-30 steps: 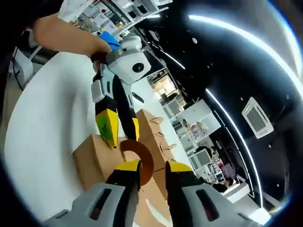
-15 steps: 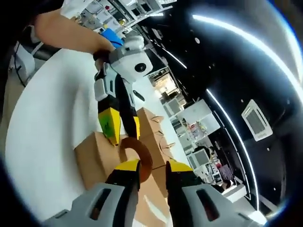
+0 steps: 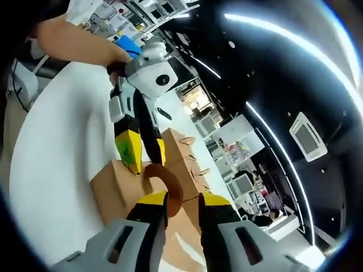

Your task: Pick up one paper box from the group, open the paper box, and remove the item inside

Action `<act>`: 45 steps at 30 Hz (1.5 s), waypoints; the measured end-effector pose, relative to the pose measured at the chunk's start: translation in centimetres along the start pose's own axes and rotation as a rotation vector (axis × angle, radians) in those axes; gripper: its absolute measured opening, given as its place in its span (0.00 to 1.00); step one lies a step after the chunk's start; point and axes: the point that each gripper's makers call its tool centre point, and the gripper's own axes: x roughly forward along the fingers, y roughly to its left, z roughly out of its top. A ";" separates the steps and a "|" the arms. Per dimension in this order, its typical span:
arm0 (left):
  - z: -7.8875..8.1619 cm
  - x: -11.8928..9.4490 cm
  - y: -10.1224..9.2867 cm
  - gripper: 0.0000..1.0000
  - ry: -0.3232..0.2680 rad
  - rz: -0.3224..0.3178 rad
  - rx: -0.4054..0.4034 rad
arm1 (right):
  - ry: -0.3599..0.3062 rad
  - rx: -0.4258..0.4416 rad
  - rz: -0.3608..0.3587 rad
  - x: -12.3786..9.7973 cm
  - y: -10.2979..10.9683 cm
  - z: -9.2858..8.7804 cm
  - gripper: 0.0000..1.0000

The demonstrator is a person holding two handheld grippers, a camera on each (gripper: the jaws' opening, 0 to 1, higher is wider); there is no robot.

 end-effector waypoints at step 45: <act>-0.2 -0.5 1.1 0.33 -0.012 0.003 -0.008 | 0.040 -0.187 -0.017 0.8 0.4 0.1 0.12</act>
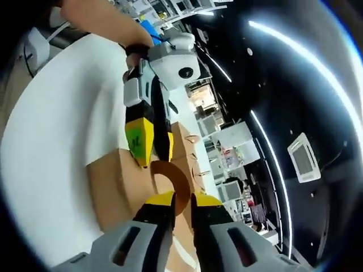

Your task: Pick up one paper box from the group, open the paper box, and remove the item inside

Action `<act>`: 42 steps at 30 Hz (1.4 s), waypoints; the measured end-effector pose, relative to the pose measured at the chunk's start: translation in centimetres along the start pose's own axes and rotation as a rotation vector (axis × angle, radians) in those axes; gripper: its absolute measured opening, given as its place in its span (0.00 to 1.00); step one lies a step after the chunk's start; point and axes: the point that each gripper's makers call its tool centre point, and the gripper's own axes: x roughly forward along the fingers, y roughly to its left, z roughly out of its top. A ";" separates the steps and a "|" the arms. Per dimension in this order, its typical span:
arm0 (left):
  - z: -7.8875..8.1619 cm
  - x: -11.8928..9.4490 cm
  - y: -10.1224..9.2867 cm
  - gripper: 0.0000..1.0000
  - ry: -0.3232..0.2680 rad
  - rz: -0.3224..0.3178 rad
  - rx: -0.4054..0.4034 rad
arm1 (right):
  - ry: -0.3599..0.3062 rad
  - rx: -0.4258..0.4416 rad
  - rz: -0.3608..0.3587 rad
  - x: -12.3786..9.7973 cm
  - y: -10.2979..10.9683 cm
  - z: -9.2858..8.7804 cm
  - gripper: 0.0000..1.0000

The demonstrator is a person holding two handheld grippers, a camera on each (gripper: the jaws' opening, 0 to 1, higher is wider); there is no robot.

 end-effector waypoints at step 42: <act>-0.1 0.1 -1.3 0.33 -0.004 0.003 -0.012 | -0.004 -0.048 -0.007 -1.1 0.7 0.2 0.11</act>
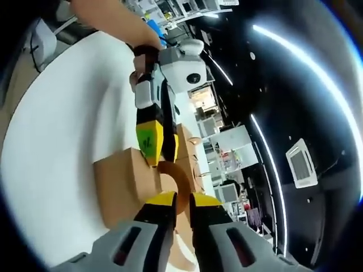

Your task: Pick up one paper box from the group, open the paper box, and remove the item inside

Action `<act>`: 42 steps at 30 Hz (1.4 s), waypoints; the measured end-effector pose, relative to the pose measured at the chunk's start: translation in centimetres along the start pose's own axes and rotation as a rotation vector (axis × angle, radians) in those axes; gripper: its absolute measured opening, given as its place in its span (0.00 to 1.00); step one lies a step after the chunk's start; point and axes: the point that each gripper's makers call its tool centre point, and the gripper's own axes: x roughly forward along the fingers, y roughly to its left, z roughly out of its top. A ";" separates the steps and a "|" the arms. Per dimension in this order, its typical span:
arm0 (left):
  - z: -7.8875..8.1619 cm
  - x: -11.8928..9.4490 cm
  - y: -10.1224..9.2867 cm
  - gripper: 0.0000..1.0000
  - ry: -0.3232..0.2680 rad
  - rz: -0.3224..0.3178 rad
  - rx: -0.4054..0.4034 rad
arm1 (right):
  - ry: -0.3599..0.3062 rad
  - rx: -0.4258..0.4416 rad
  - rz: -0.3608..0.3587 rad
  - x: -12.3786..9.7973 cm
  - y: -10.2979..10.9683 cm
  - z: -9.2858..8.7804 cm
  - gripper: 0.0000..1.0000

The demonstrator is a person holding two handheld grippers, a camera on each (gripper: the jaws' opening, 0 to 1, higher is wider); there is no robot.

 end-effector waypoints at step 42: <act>-0.1 0.0 1.0 0.33 -0.017 0.004 0.000 | 0.060 0.009 0.158 0.2 2.0 -0.5 0.06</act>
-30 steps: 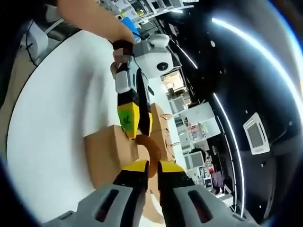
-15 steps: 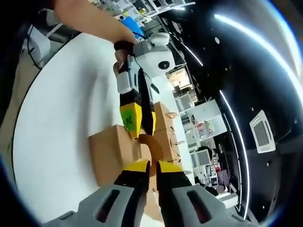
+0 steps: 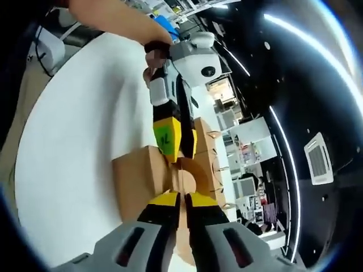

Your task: Pick up one paper box from the group, open the paper box, and remove the item inside

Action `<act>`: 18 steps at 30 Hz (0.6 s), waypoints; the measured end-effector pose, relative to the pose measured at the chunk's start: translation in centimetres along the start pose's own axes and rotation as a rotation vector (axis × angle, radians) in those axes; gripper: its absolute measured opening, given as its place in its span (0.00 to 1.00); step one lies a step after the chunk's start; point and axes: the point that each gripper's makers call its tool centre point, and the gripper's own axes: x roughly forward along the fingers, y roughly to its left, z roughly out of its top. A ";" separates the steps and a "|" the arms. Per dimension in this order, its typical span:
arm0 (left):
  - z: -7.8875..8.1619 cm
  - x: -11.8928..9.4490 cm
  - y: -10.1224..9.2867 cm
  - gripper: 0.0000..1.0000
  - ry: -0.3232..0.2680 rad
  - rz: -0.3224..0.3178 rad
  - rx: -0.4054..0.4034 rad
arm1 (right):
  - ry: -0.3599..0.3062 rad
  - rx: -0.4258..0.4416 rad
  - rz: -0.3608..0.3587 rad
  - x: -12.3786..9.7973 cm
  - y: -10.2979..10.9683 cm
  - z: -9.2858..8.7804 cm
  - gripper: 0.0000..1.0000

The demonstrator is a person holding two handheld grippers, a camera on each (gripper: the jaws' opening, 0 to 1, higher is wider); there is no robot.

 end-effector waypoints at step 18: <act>-0.1 0.0 -1.0 0.45 0.006 -0.089 0.012 | -0.028 0.042 -0.054 0.2 -0.9 0.0 0.03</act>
